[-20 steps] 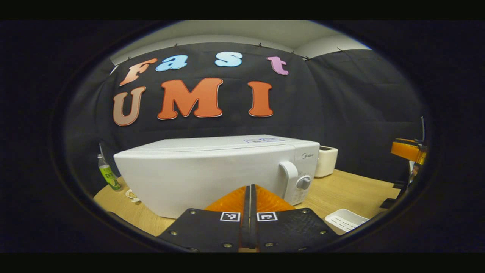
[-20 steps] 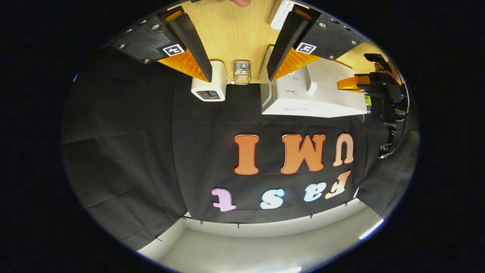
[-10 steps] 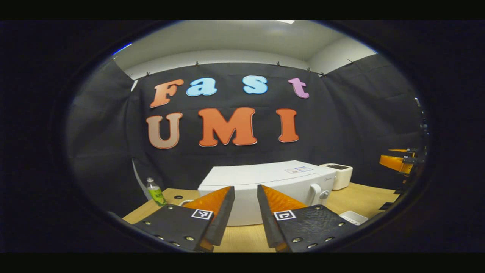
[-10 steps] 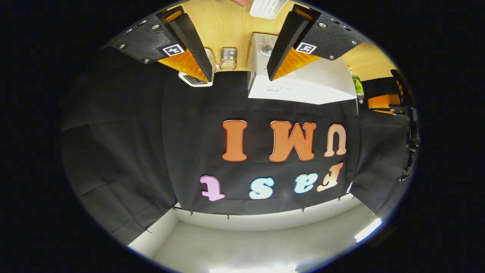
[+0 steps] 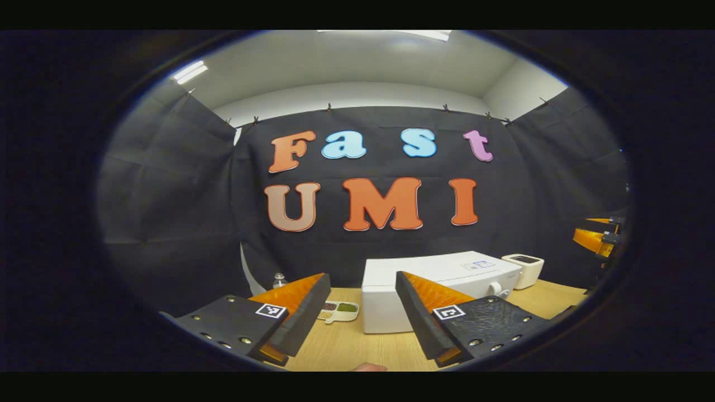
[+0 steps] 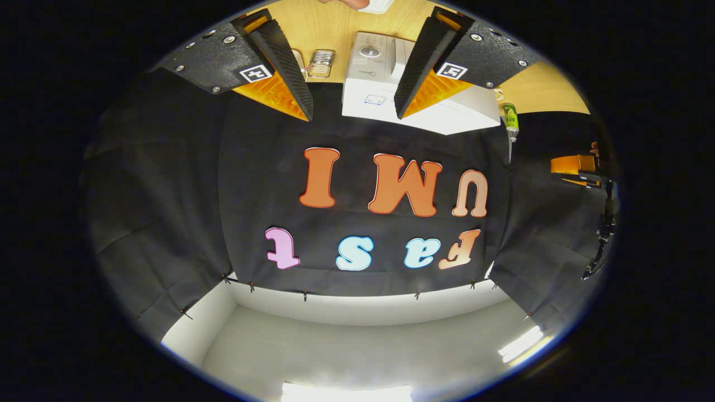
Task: Open the microwave oven with the left hand, put the food in, and close the microwave oven.
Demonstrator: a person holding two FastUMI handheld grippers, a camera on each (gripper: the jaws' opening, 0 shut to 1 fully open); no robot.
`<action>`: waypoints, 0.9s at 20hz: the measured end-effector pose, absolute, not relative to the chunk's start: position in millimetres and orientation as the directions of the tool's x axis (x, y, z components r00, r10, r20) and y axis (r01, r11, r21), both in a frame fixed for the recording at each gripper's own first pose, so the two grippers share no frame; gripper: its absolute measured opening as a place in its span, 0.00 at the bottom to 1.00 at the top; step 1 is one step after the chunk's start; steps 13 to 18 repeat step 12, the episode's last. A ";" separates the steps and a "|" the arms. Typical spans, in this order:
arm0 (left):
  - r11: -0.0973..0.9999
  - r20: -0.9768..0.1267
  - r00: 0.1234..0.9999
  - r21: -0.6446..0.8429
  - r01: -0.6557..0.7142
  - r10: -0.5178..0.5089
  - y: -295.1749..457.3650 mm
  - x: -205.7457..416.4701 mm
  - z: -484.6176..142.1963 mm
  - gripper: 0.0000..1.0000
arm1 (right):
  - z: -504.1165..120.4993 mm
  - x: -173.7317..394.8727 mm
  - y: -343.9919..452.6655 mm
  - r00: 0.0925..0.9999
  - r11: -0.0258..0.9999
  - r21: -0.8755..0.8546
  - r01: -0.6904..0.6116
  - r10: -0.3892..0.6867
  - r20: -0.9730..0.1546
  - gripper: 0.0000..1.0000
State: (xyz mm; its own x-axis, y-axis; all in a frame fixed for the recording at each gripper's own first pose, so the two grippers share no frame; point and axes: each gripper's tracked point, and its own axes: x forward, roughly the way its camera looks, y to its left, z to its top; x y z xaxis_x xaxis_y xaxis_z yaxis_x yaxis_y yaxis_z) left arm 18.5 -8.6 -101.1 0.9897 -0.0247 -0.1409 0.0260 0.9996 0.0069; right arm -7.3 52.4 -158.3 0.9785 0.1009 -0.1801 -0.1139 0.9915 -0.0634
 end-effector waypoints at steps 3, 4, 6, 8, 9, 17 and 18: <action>1.000 -0.112 0.994 0.010 -0.011 0.012 15.2 11.5 -80.7 0.80 | -146.0 -6.9 57.0 0.979 0.991 -0.072 -0.116 0.102 -0.174 0.92; 1.000 -0.108 0.994 0.011 -0.022 0.023 21.7 10.5 -75.4 0.82 | -140.2 -5.8 59.4 0.979 0.990 -0.074 -0.118 0.104 -0.173 0.93; 0.998 -0.095 0.994 -0.003 -0.062 0.061 37.4 9.5 -66.0 0.80 | -125.7 -4.2 63.2 0.981 0.990 -0.066 -0.122 0.110 -0.157 0.94; 0.996 -0.092 0.992 -0.011 -0.087 0.086 50.0 9.9 -62.0 0.86 | -112.0 -2.5 67.3 0.984 0.990 -0.055 -0.130 0.121 -0.132 0.94; 0.995 -0.085 0.992 -0.011 -0.099 0.098 52.9 9.1 -59.1 0.91 | -107.3 -2.3 68.6 0.984 0.989 -0.055 -0.134 0.126 -0.124 0.95; 0.996 -0.079 0.993 0.014 -0.090 0.090 51.1 7.6 -59.0 0.88 | -104.3 -0.3 71.8 0.982 0.988 -0.062 -0.145 0.136 -0.130 0.94; 0.996 -0.079 0.993 0.014 -0.090 0.090 51.1 7.6 -59.0 0.88 | -104.3 -0.3 71.8 0.982 0.988 -0.062 -0.145 0.136 -0.130 0.94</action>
